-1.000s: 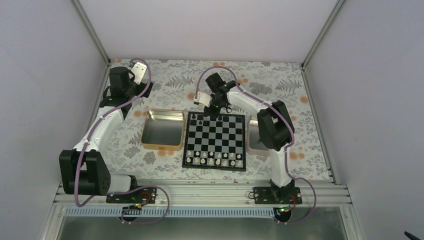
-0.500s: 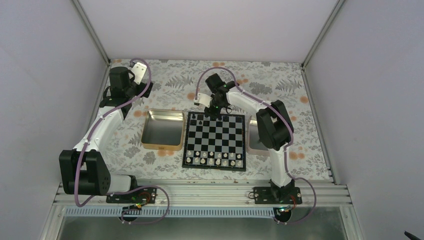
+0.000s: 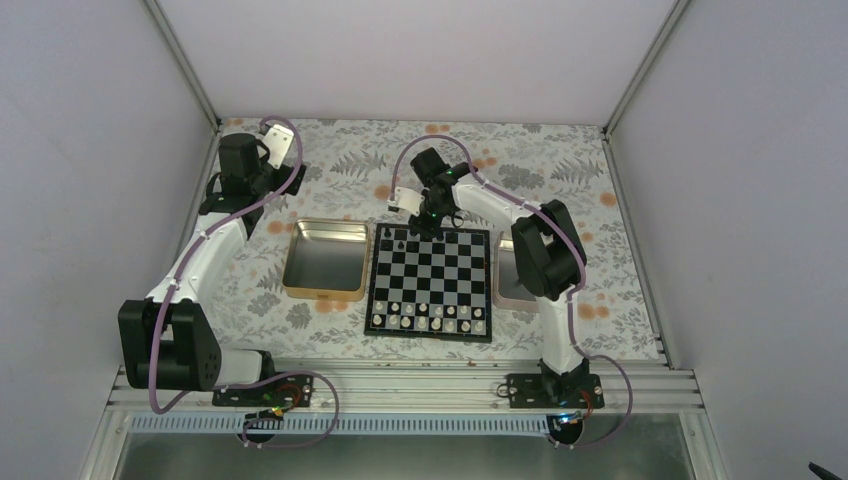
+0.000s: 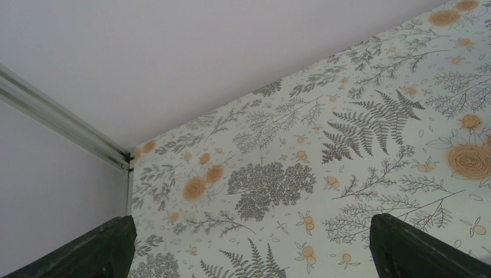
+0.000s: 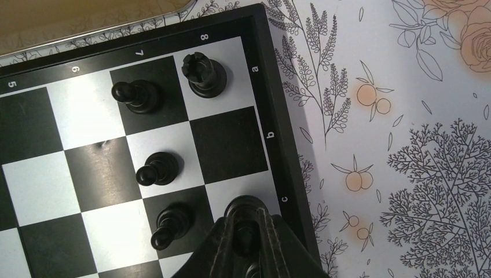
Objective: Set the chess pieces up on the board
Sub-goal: Place the chess piece on the chessboard, then pick up the chess piece from the storage box.
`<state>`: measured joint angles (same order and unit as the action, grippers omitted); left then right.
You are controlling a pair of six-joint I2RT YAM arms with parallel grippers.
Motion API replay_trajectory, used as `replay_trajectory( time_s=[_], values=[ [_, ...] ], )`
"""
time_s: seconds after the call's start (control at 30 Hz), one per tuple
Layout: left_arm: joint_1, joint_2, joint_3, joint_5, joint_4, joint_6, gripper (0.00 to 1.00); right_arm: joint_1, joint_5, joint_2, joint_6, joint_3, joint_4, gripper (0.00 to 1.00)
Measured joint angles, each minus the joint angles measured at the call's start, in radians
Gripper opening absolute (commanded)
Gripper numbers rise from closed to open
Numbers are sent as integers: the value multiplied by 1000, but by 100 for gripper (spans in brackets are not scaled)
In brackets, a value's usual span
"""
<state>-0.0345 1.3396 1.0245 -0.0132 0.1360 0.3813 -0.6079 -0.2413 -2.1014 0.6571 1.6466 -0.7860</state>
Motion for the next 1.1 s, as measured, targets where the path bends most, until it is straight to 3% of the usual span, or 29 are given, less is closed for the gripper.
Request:
replay_trajectory(
  time_s=[0.2, 0.6, 0.77, 0.9, 1.0, 1.1],
  values=[
    [0, 0, 0, 0, 0, 0, 100, 0, -1, 0, 1, 0, 0, 26],
    [0, 0, 0, -3, 0, 0, 100, 2, -5, 8, -1, 0, -4, 27],
    [0, 0, 0, -2, 0, 0, 100, 48, -38, 137, -15, -10, -50, 29],
    [0, 0, 0, 6, 0, 1, 100, 228, -69, 394, -11, -109, -53, 28],
    [2, 0, 0, 9, 0, 1, 100, 449, -60, 579, 5, -251, -42, 27],
    [5, 0, 0, 8, 0, 0, 100, 626, -39, 652, 32, -379, -57, 24]
  ],
)
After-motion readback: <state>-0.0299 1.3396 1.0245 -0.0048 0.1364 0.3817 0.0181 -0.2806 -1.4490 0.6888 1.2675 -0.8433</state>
